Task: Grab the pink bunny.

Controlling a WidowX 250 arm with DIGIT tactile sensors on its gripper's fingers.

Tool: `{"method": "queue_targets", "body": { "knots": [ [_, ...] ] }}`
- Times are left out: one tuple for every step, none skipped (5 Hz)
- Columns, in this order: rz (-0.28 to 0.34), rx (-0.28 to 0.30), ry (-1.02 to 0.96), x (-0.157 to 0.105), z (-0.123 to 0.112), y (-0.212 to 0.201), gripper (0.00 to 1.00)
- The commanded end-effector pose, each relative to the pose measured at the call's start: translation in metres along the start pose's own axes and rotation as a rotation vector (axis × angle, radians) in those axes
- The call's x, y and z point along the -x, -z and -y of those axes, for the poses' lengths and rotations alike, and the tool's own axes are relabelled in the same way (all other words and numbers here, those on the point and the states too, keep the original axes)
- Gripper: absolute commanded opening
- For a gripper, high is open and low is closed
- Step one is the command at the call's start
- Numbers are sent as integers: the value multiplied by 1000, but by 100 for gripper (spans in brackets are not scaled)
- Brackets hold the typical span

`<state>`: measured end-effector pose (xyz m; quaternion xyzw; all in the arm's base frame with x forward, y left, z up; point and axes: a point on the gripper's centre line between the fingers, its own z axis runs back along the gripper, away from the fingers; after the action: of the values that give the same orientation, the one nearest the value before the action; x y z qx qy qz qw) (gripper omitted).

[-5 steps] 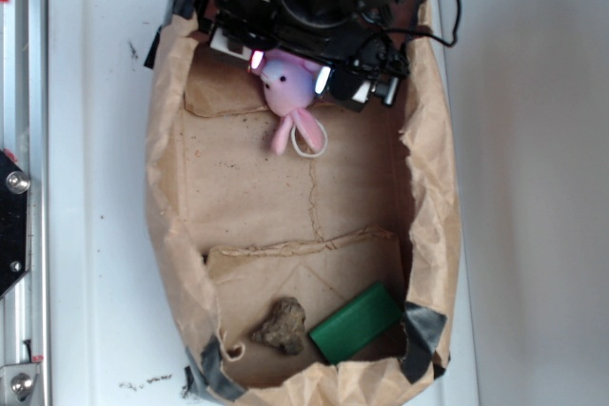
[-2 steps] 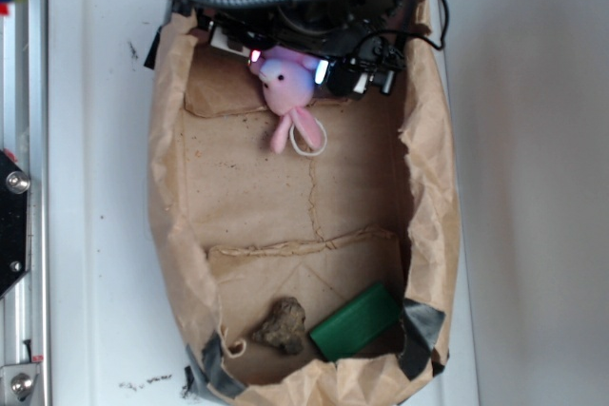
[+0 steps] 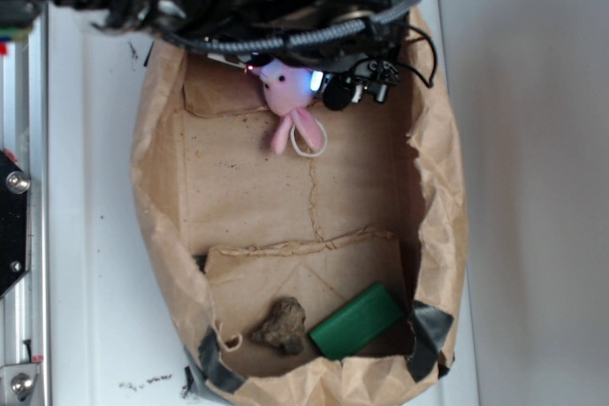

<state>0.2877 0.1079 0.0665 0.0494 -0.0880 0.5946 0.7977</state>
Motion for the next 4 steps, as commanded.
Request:
{"method": "queue_targets", "body": {
  "knots": [
    [27,32,-2,-10,-9,-13,100],
    [27,32,-2,-10,-9,-13,100],
    [44,-20,-25,24,50,5,100],
    [64,-27,-41,25,55,16,100]
  ]
}}
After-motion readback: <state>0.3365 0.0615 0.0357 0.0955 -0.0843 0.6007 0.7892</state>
